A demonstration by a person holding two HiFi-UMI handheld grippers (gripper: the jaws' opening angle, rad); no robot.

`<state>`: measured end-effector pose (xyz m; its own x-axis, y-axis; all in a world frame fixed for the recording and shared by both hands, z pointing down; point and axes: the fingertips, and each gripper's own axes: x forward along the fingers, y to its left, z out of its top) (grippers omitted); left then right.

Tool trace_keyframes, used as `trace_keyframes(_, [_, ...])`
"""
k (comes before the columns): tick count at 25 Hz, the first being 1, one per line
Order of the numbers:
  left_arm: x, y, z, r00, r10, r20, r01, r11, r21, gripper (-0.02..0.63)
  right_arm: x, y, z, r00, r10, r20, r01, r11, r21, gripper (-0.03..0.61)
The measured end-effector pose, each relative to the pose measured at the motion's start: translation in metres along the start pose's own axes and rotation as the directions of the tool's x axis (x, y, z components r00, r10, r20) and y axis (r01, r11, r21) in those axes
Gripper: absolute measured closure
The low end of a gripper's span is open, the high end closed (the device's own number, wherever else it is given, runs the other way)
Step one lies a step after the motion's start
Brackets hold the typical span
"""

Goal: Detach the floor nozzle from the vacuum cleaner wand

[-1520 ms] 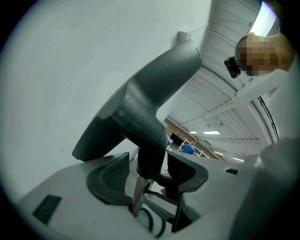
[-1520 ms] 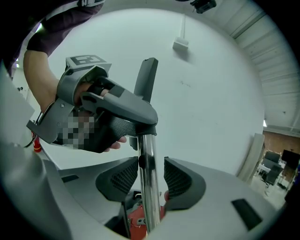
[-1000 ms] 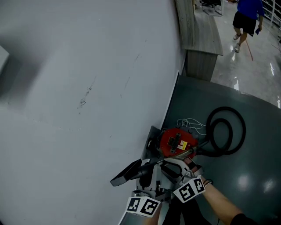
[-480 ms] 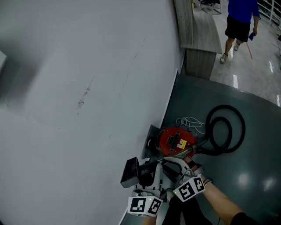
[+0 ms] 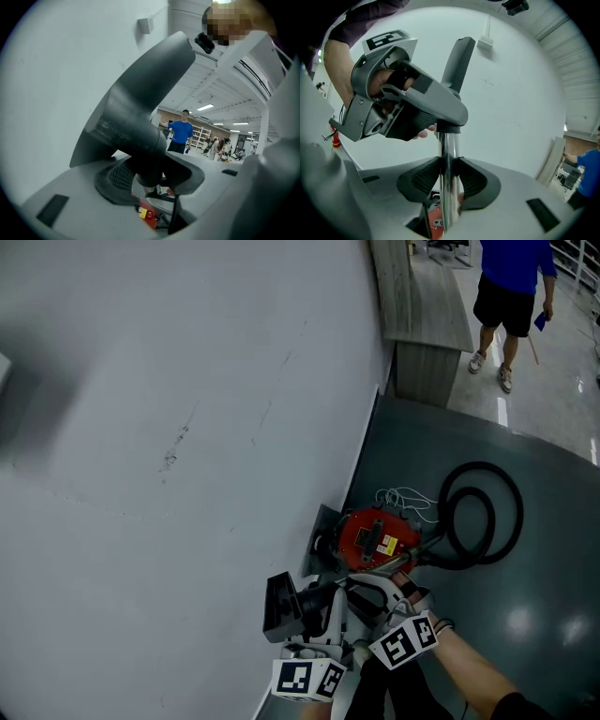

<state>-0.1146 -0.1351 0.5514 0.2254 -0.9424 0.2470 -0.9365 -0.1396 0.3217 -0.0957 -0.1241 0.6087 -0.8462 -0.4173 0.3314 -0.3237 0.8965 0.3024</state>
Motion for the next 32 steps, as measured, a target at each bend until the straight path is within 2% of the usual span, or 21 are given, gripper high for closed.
trace_keyframes(1, [0.0, 0.002, 0.0, 1.0, -0.021, 0.013, 0.022, 0.997, -0.077, 0.436, 0.0, -0.001, 0.0, 1.0, 0.003, 0.001, -0.003, 1.0, 0.002, 0.434])
trace_keyframes(3, [-0.001, 0.007, -0.001, 0.997, -0.059, 0.042, 0.067, 0.97, -0.234, 0.437, 0.0, -0.001, 0.0, 1.0, 0.011, 0.0, -0.011, 1.0, 0.002, 0.434])
trace_keyframes(4, [-0.002, 0.008, -0.001, 0.997, -0.065, 0.048, 0.076, 0.961, -0.266, 0.437, 0.0, -0.001, 0.0, 1.0, 0.014, -0.002, -0.014, 1.0, 0.001, 0.434])
trace_keyframes(6, [-0.003, 0.009, -0.001, 0.998, -0.054, 0.037, 0.061, 0.972, -0.226, 0.437, 0.001, 0.001, 0.0, 1.0, 0.018, -0.002, -0.018, 1.0, -0.004, 0.434])
trace_keyframes(8, [-0.004, 0.006, -0.001, 1.0, -0.023, 0.007, 0.024, 0.995, -0.093, 0.437, 0.001, 0.003, 0.001, 1.0, 0.019, -0.002, -0.019, 1.0, -0.008, 0.434])
trace_keyframes(10, [-0.005, 0.002, 0.0, 1.0, -0.012, -0.011, 0.012, 1.0, 0.004, 0.437, 0.001, 0.004, 0.001, 1.0, 0.021, 0.0, -0.021, 1.0, -0.009, 0.434])
trace_keyframes(11, [-0.005, 0.001, 0.0, 1.0, -0.027, -0.008, 0.027, 1.0, 0.001, 0.437, 0.0, 0.004, 0.001, 1.0, 0.022, 0.001, -0.022, 1.0, -0.007, 0.434])
trace_keyframes(12, [-0.005, 0.001, 0.0, 0.998, -0.056, 0.004, 0.057, 0.998, -0.038, 0.437, -0.001, 0.003, 0.001, 1.0, 0.025, 0.003, -0.025, 1.0, -0.005, 0.434])
trace_keyframes(15, [-0.008, 0.004, 0.001, 0.982, -0.177, 0.065, 0.186, 0.965, -0.184, 0.437, -0.003, 0.002, 0.003, 0.999, 0.039, 0.012, -0.039, 0.999, -0.002, 0.434])
trace_keyframes(17, [-0.009, 0.003, 0.001, 0.97, -0.232, 0.073, 0.242, 0.952, -0.188, 0.437, -0.003, 0.002, 0.003, 0.999, 0.044, 0.015, -0.044, 0.999, -0.002, 0.434])
trace_keyframes(18, [-0.008, 0.003, 0.001, 0.971, -0.232, 0.06, 0.239, 0.957, -0.161, 0.437, -0.003, 0.003, 0.003, 0.999, 0.044, 0.013, -0.044, 0.999, -0.002, 0.434])
trace_keyframes(19, [-0.007, 0.003, 0.001, 0.978, -0.207, 0.036, 0.209, 0.971, -0.115, 0.437, -0.001, 0.003, 0.002, 0.999, 0.041, 0.009, -0.041, 0.999, -0.003, 0.434])
trace_keyframes(21, [-0.005, 0.003, 0.002, 0.996, -0.088, -0.023, 0.088, 0.996, 0.019, 0.437, 0.002, 0.004, 0.002, 0.999, 0.032, -0.002, -0.032, 0.999, -0.005, 0.434])
trace_keyframes(23, [-0.005, 0.002, 0.005, 0.997, 0.056, -0.047, -0.049, 0.989, 0.138, 0.437, 0.004, 0.003, 0.001, 1.0, 0.014, -0.012, -0.014, 1.0, -0.002, 0.434])
trace_keyframes(25, [-0.01, 0.007, 0.019, 0.988, 0.154, -0.008, -0.151, 0.976, 0.157, 0.437, 0.004, 0.001, 0.001, 1.0, -0.005, -0.015, 0.005, 1.0, 0.004, 0.434])
trace_keyframes(26, [-0.013, 0.01, 0.029, 0.986, 0.164, 0.019, -0.165, 0.978, 0.13, 0.437, 0.003, -0.001, 0.0, 1.0, -0.008, -0.012, 0.008, 1.0, 0.007, 0.434])
trace_keyframes(28, [-0.016, 0.014, 0.047, 0.991, 0.122, 0.055, -0.126, 0.989, 0.082, 0.437, 0.003, -0.002, 0.0, 1.0, -0.005, -0.008, 0.005, 1.0, 0.01, 0.434])
trace_keyframes(32, [-0.021, 0.021, 0.056, 0.996, 0.074, 0.058, -0.078, 0.994, 0.081, 0.436, 0.005, 0.0, -0.002, 1.0, 0.009, -0.019, -0.009, 1.0, 0.026, 0.433])
